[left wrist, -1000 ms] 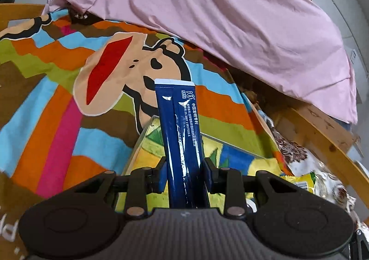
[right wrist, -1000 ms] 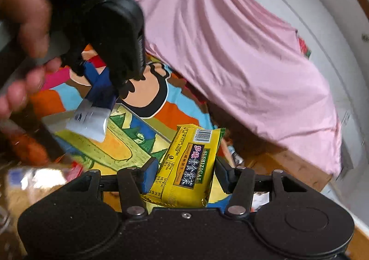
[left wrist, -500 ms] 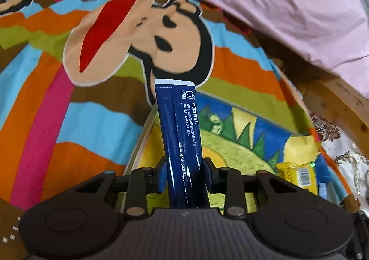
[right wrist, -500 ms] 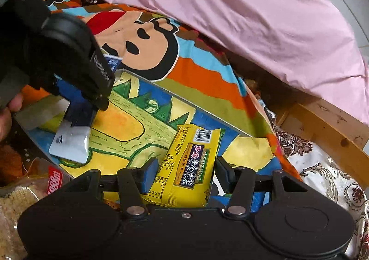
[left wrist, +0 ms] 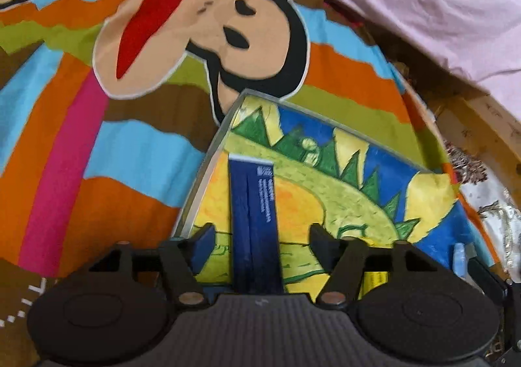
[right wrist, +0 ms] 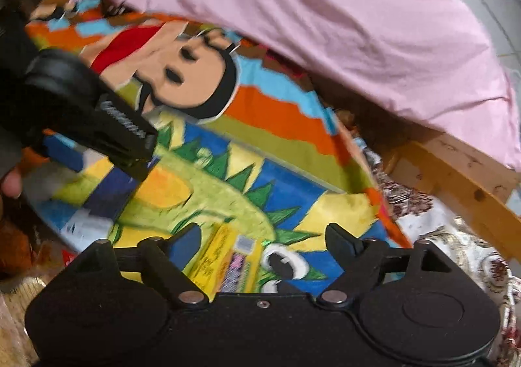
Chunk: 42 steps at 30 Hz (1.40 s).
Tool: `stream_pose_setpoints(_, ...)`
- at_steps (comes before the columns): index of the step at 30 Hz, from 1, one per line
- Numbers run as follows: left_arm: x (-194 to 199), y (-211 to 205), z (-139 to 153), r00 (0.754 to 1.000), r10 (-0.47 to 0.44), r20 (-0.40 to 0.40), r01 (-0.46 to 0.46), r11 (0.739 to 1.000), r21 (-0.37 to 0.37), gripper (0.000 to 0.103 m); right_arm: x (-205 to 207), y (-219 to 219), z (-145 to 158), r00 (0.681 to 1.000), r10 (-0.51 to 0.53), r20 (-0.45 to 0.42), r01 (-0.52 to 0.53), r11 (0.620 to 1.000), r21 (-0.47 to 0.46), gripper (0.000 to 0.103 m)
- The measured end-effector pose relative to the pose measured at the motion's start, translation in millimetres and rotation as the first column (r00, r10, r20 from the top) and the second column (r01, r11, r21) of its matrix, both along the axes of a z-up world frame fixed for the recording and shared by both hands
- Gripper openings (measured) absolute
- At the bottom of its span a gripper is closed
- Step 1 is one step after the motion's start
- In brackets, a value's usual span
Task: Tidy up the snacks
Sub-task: 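Carry both packets over the metal tray and open both tools to drop them, then withdraw both tools from the tray back over the snack pile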
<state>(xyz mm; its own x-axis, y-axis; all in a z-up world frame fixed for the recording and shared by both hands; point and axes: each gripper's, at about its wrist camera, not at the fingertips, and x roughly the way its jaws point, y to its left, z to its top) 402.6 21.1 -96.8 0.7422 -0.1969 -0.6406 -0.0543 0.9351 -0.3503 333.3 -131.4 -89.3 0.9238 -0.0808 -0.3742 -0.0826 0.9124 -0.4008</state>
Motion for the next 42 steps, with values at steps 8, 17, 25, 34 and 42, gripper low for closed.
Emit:
stream_pose_setpoints(8, -46.9, 4.9, 60.7, 0.984, 0.027, 0.176, -0.036, 0.998, 0.049, 0.097, -48.4, -25.8, 66.5, 0.979, -0.050, 0.195, 0.019, 0.987, 0.157, 0.102)
stream_pose_setpoints(17, -137.7, -0.9, 116.7, 0.928, 0.049, 0.371, -0.112, 0.982, 0.151, 0.102, -119.4, -51.5, 112.9, 0.946, -0.095, 0.309, 0.022, 0.972, 0.232, 0.102)
stream_pose_setpoints(25, -203.9, -12.2, 124.0, 0.912, 0.012, 0.410, -0.123, 0.962, 0.245, 0.102, -190.0, -64.0, 126.3, 0.933, -0.084, 0.351, -0.001, 0.972, 0.234, 0.102)
stream_pose_setpoints(34, -261.8, -12.1, 109.7, 0.925, 0.009, 0.381, -0.128, 0.949, 0.287, 0.102, -255.5, -69.7, 115.4, 0.956, -0.049, 0.288, -0.016, 0.975, 0.222, 0.102)
stream_pose_setpoints(42, -299.6, -12.9, 99.1, 0.948, 0.001, 0.319, -0.111, 0.939, 0.325, 0.103, -283.7, -76.1, 106.4, 0.986, -0.052, 0.159, 0.002, 0.952, 0.305, 0.102)
